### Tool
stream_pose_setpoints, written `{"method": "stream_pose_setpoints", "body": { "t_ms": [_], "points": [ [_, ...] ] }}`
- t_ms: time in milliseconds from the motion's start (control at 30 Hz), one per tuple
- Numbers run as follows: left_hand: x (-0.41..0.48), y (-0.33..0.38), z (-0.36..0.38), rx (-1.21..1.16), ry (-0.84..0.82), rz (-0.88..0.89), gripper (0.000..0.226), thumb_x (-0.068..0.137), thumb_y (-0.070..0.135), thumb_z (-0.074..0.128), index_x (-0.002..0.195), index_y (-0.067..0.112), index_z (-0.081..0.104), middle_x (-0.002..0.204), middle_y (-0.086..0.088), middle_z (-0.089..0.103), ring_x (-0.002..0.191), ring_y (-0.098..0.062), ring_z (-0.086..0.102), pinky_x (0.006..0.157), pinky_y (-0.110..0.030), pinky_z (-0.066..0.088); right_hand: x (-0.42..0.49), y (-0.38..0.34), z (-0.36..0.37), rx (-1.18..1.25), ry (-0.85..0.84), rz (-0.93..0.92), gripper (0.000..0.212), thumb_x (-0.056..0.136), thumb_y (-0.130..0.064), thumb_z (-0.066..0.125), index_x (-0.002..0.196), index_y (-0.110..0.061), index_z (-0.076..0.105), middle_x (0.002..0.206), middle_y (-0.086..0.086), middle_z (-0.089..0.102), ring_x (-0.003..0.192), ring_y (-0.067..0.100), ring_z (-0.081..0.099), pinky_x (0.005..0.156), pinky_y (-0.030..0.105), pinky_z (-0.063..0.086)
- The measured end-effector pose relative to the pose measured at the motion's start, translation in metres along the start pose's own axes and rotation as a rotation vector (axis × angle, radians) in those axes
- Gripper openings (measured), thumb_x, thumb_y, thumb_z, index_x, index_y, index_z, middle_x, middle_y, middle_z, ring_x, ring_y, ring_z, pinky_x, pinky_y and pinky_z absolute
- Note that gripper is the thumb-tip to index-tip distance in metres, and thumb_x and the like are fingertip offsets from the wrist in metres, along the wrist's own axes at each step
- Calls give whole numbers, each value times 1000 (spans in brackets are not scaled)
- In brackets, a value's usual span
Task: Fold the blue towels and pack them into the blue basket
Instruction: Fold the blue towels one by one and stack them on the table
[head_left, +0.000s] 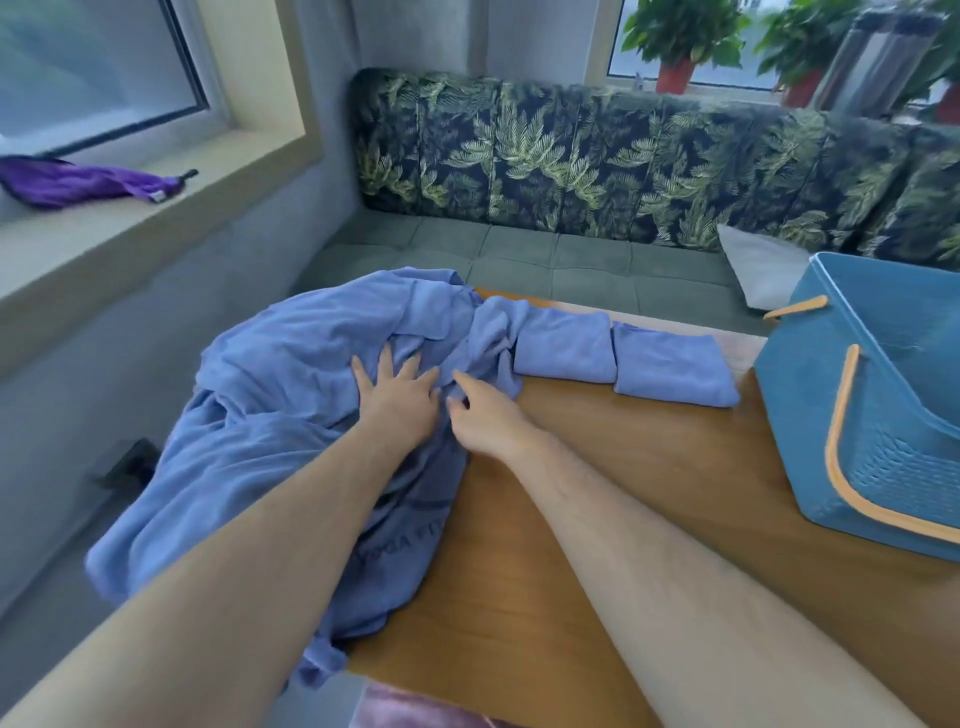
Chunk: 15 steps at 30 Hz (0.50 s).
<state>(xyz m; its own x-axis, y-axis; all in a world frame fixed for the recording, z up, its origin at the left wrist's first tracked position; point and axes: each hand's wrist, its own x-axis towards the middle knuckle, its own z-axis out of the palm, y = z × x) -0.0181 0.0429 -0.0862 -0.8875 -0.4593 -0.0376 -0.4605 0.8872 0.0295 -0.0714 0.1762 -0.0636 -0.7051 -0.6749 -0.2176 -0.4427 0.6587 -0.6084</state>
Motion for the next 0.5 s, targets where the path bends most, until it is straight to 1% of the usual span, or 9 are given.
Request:
{"method": "stream_pose_setpoints", "body": {
  "t_ms": [67, 133, 167, 233, 300, 333, 367, 433, 500],
  "points": [
    [1, 0, -3, -2, -28, -2, 45, 105, 40, 27, 149, 36, 34, 166, 6, 8, 152, -32, -11, 111, -71, -9, 9, -3, 4, 19, -43, -25, 57, 106, -35, 37, 160, -23, 23, 166, 2, 24, 151, 20, 24, 120, 34, 26],
    [0, -1, -12, 11, 22, 15, 40, 103, 39, 31, 141, 32, 44, 164, 4, 17, 152, -30, 3, 114, -69, 4, 14, -6, 3, 46, -27, -64, 53, 106, -33, 36, 158, -24, 27, 163, 3, 31, 149, 21, 30, 116, 32, 29],
    [0, -4, -18, 27, 98, 35, 38, 102, 38, 35, 134, 28, 51, 159, 1, 28, 148, -29, 16, 114, -64, 15, 16, -6, 2, 61, 0, -84, 51, 106, -31, 36, 156, -25, 31, 160, 3, 37, 145, 22, 37, 112, 31, 33],
    [2, -15, -33, 83, 313, 80, 34, 99, 37, 41, 118, 20, 62, 142, -3, 49, 131, -30, 40, 104, -51, 33, 22, -6, -1, 82, 27, -99, 49, 105, -31, 38, 154, -27, 36, 155, 2, 45, 140, 24, 44, 104, 29, 37],
    [7, -33, -44, 119, 490, 72, 29, 94, 35, 51, 113, 16, 65, 133, -9, 54, 120, -36, 47, 95, -48, 36, 27, -7, -2, 81, -1, -73, 51, 105, -36, 39, 155, -29, 34, 155, 0, 45, 140, 23, 44, 99, 28, 38],
    [8, -42, -48, 106, 526, 25, 30, 92, 34, 57, 115, 17, 64, 133, -11, 53, 119, -39, 48, 94, -49, 35, 28, -8, -2, 53, -4, -63, 52, 104, -38, 39, 155, -30, 33, 155, -1, 44, 139, 24, 44, 99, 29, 39],
    [9, -50, -53, 84, 493, -52, 35, 90, 35, 60, 120, 17, 61, 135, -12, 51, 120, -39, 47, 94, -48, 35, 30, -10, -2, -15, 25, -58, 51, 104, -39, 38, 154, -31, 34, 155, 0, 44, 139, 25, 44, 100, 32, 40],
    [6, -60, -62, 103, 331, -203, 39, 92, 34, 60, 126, 15, 55, 134, -10, 50, 120, -37, 46, 95, -46, 35, 27, -19, -1, -212, 187, -37, 43, 104, -40, 37, 146, -33, 44, 147, 5, 47, 134, 32, 43, 100, 38, 40],
    [4, -67, -64, 185, 266, -221, 30, 92, 22, 56, 120, 14, 57, 126, -9, 53, 118, -31, 48, 94, -42, 36, 24, -29, 0, -269, 323, -47, 34, 103, -39, 39, 133, -31, 55, 135, 9, 47, 128, 33, 40, 98, 40, 39]
  ]
}}
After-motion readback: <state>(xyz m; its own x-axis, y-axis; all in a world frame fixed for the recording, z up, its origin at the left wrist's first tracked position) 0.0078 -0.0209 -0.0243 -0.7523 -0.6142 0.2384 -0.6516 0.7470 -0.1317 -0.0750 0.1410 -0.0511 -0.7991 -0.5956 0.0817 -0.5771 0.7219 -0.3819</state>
